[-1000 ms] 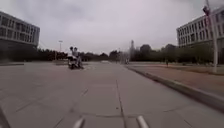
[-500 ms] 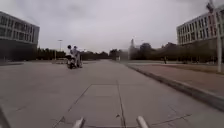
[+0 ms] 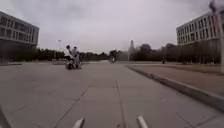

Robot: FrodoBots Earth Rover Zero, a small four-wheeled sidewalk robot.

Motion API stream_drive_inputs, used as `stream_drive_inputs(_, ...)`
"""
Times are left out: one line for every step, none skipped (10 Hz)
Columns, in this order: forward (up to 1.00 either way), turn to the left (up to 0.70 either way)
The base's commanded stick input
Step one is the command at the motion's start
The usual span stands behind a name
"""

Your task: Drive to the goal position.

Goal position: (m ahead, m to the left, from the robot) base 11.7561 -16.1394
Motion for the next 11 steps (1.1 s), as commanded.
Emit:
stream_drive_inputs(0.70, 0.00)
stream_drive_inputs(0.70, 0.00)
stream_drive_inputs(0.70, 0.00)
stream_drive_inputs(0.70, 0.00)
stream_drive_inputs(0.70, 0.00)
stream_drive_inputs(0.70, 0.00)
stream_drive_inputs(0.70, 0.00)
stream_drive_inputs(0.70, 0.00)
stream_drive_inputs(0.70, 0.00)
stream_drive_inputs(0.70, 0.00)
stream_drive_inputs(0.70, 0.00)
